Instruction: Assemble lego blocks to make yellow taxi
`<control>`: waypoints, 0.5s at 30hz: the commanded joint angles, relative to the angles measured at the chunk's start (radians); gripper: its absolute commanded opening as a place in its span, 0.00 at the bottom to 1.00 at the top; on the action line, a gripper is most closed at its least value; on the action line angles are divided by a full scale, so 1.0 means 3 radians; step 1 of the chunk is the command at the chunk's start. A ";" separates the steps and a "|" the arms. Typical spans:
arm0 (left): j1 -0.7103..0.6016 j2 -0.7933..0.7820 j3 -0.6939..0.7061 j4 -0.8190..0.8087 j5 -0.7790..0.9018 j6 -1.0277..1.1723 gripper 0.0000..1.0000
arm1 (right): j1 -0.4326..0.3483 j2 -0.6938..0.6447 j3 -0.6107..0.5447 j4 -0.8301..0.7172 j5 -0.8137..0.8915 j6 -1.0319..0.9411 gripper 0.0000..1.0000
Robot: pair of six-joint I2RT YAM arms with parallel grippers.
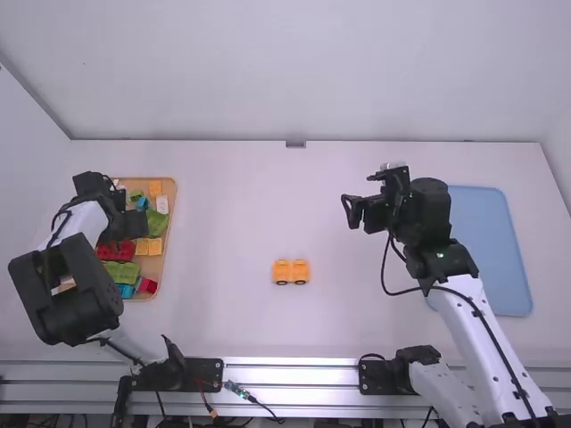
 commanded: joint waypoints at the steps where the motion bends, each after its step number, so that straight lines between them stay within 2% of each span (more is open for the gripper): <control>1: 0.0003 0.0020 -0.0066 0.0004 0.0022 0.0086 0.86 | -0.0015 0.0006 0.0128 0.0027 -0.0009 -0.0014 0.99; 3: 0.0004 0.0020 -0.0088 0.0018 0.0023 0.0085 0.82 | -0.0015 0.0006 0.0127 0.0042 -0.0010 -0.0013 0.99; 4: 0.0003 0.0020 -0.0122 0.0031 0.0022 0.0086 0.72 | -0.0013 0.0008 0.0127 0.0051 -0.0009 -0.0014 0.99; 5: 0.0003 0.0020 -0.0155 0.0051 0.0025 0.0084 0.68 | -0.0014 0.0006 0.0127 0.0053 -0.0010 -0.0013 0.99; 7: 0.0004 0.0020 -0.0215 0.0093 0.0022 0.0084 0.69 | -0.0014 0.0006 0.0127 0.0051 -0.0008 -0.0014 0.99; 9: 0.0003 0.0020 -0.0290 0.0146 0.0020 0.0086 0.74 | -0.0014 0.0008 0.0128 0.0062 -0.0010 -0.0014 0.99; 15: 0.0003 0.0020 -0.0468 0.0290 0.0022 0.0258 0.72 | -0.0014 0.0004 0.0128 0.0074 -0.0010 -0.0013 0.99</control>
